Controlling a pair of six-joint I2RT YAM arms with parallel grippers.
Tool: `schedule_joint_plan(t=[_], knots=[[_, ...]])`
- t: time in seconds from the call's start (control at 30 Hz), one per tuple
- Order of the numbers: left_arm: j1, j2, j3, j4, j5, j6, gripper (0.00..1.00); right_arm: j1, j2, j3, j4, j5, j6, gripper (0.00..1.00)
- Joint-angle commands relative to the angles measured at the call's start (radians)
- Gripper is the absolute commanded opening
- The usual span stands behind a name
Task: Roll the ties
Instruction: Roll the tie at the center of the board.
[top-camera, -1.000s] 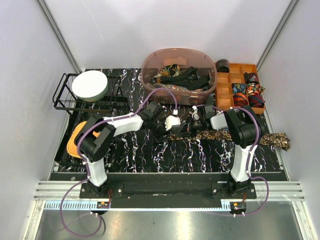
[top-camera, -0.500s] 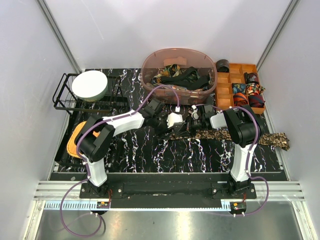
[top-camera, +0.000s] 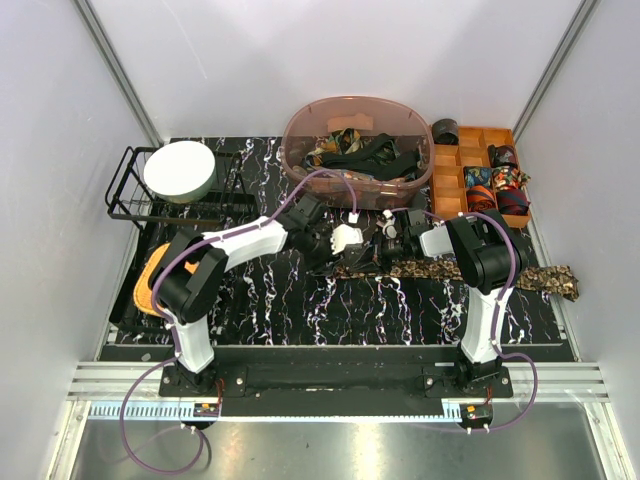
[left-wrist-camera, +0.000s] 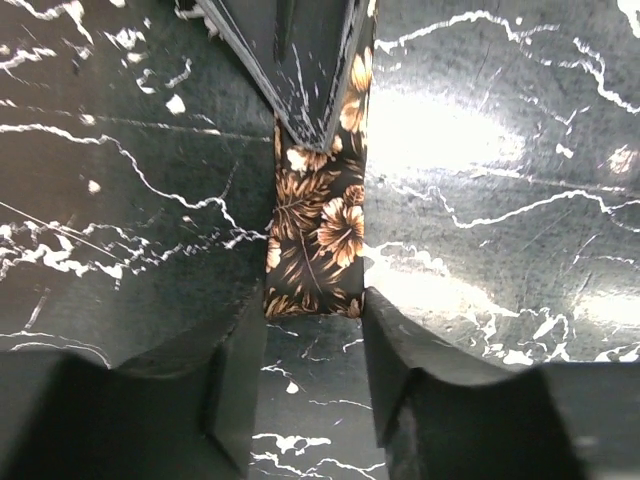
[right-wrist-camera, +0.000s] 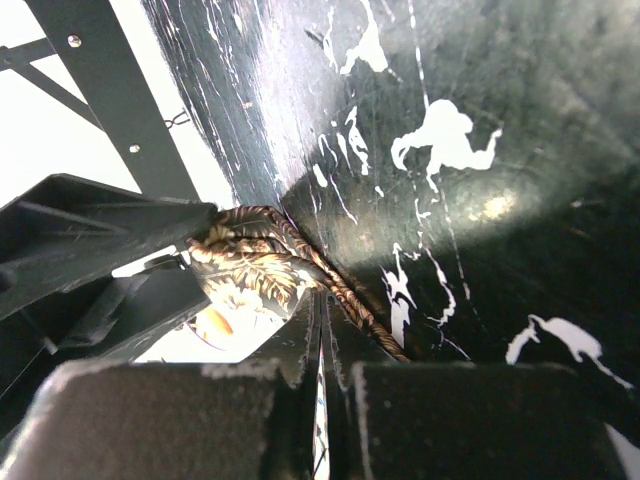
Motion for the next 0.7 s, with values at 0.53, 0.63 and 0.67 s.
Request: schedule_joint_plan(t=[0.53, 0.63, 0.67], knots=[[-0.088, 0.144, 0.167, 0.097, 0.084, -0.101, 0.38, -0.005, 0.081, -0.031, -0.087, 0.145, 0.017, 0.00], [-0.089, 0.164, 0.166, 0.093, 0.061, -0.089, 0.38, -0.007, 0.073, -0.033, -0.087, 0.136, 0.025, 0.00], [-0.089, 0.174, 0.164, 0.076, 0.044, -0.077, 0.38, -0.005, 0.070, -0.031, -0.087, 0.133, 0.025, 0.00]])
